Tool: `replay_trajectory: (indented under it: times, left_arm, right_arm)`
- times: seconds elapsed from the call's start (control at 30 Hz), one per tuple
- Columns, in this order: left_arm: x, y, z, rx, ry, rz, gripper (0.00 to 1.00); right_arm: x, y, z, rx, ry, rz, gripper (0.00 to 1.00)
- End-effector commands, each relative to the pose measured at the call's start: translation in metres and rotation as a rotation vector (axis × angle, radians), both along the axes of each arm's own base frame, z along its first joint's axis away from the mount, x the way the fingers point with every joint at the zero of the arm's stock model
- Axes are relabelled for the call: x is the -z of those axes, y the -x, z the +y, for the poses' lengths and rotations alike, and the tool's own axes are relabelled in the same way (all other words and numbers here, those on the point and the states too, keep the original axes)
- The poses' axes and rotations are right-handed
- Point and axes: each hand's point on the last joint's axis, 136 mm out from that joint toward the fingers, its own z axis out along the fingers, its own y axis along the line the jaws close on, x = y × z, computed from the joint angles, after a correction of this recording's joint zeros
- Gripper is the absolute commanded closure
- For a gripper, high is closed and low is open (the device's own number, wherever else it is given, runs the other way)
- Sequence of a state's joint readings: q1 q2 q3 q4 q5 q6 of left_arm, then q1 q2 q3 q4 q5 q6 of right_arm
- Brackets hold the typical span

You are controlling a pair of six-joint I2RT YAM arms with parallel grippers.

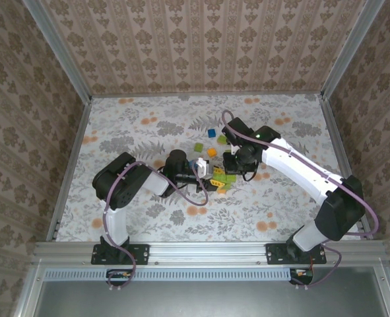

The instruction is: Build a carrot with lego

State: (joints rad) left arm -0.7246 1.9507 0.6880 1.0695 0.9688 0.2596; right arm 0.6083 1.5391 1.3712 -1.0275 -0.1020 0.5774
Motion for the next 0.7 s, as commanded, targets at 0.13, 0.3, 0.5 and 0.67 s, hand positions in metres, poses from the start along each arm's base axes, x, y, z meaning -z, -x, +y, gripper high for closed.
replay_trajectory:
  times: [0.13,0.3,0.5,0.67]
  left_arm:
    - [0.118,0.015,0.042,-0.119,-0.37,0.261,0.88]
    - [0.118,0.015,0.042,-0.118,-0.371,0.261,0.88]
    - [0.119,0.014,0.041,-0.118,-0.371,0.262,0.88]
    - [0.119,0.014,0.042,-0.12,-0.371,0.264,0.88]
  right_arm:
    - [0.009,-0.005,0.002,-0.018,0.021,0.014,0.88]
    - [0.019,-0.001,0.002,-0.021,0.028,0.045,0.88]
    - [0.027,0.002,-0.001,-0.022,0.053,0.07,0.88]
    - [0.042,0.01,-0.006,-0.03,0.097,0.123,0.88]
